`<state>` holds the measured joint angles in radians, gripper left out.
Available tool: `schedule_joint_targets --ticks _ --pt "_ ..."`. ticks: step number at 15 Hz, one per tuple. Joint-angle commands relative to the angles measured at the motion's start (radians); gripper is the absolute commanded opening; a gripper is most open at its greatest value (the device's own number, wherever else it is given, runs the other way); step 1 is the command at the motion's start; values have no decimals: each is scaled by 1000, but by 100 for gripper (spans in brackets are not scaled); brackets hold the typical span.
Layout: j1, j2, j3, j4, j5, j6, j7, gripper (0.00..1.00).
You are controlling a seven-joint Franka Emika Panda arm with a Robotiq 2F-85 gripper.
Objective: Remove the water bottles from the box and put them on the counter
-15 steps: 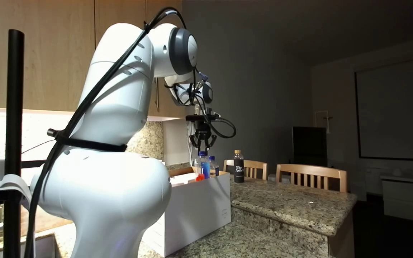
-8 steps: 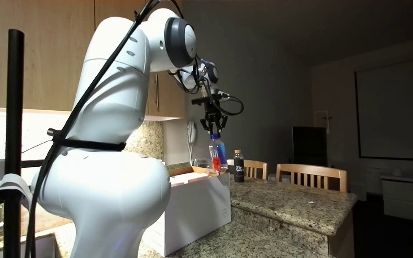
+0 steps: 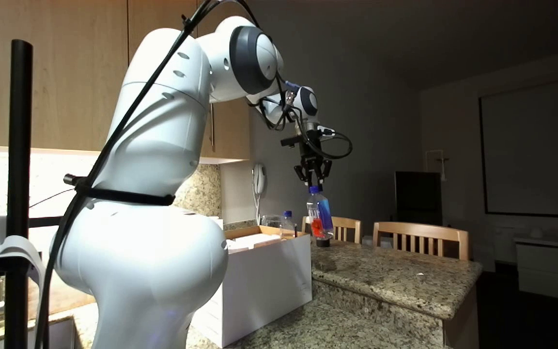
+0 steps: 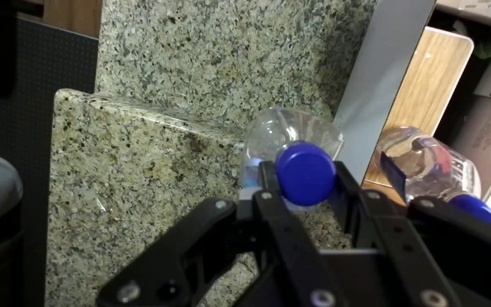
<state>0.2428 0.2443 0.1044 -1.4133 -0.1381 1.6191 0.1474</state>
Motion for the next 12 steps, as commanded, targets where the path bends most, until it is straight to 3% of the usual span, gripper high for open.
schedule_joint_targets --ticks 1,6,12 --pt "-17 48 1 5 -11 84 27 15" --pt "-10 101 -17 -7 -21 250 56 15" --pt "-4 184 -41 22 -31 238 97 15"
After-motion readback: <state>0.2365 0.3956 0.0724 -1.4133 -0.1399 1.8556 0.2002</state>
